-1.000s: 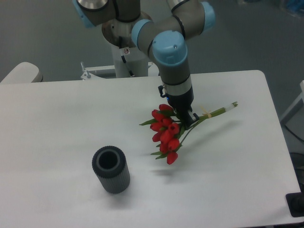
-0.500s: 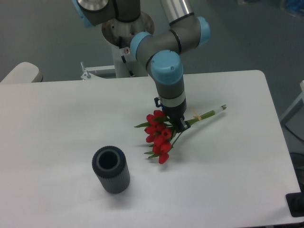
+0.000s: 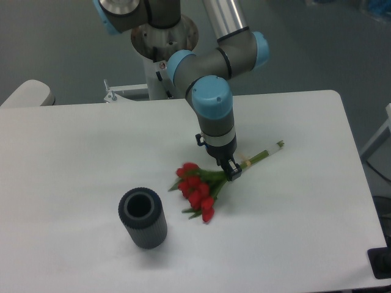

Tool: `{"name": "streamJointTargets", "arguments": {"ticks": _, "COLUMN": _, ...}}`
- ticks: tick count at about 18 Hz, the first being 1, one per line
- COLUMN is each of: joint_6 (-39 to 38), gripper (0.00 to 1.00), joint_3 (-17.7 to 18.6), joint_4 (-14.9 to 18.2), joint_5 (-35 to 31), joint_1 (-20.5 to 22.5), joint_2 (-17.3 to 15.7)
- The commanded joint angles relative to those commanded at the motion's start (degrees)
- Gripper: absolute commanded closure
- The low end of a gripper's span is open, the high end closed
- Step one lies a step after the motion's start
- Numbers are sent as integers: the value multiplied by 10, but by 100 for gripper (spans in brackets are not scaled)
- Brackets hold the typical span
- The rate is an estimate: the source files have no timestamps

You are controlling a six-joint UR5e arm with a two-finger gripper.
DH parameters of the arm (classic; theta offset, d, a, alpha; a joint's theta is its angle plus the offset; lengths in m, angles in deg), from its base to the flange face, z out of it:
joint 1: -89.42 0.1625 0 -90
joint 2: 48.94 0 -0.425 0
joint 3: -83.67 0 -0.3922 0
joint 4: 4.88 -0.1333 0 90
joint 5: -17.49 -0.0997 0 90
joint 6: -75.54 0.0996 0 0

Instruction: Place the flowers on the table

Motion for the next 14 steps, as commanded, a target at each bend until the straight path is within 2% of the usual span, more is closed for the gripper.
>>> {"name": "streamJointTargets", "arguments": {"ticks": 3, "joint_6": -5, "gripper": 0, "joint_3": -16, "joint_4": 2, "joint_5": 4, "joint_1": 3, "joint_2": -1}}
{"name": "streamJointTargets", "arguments": {"ticks": 5, "joint_6": -13, "gripper": 0, "joint_3": -40, "joint_4": 2, "joint_5": 5, "joint_1": 5, "joint_2": 6}}
{"name": "streamJointTargets", "arguments": {"ticks": 14, "joint_6": -13, "gripper": 0, "joint_3": -221, "joint_4": 4, "joint_5": 20, "joint_1": 7, "joint_2": 77}}
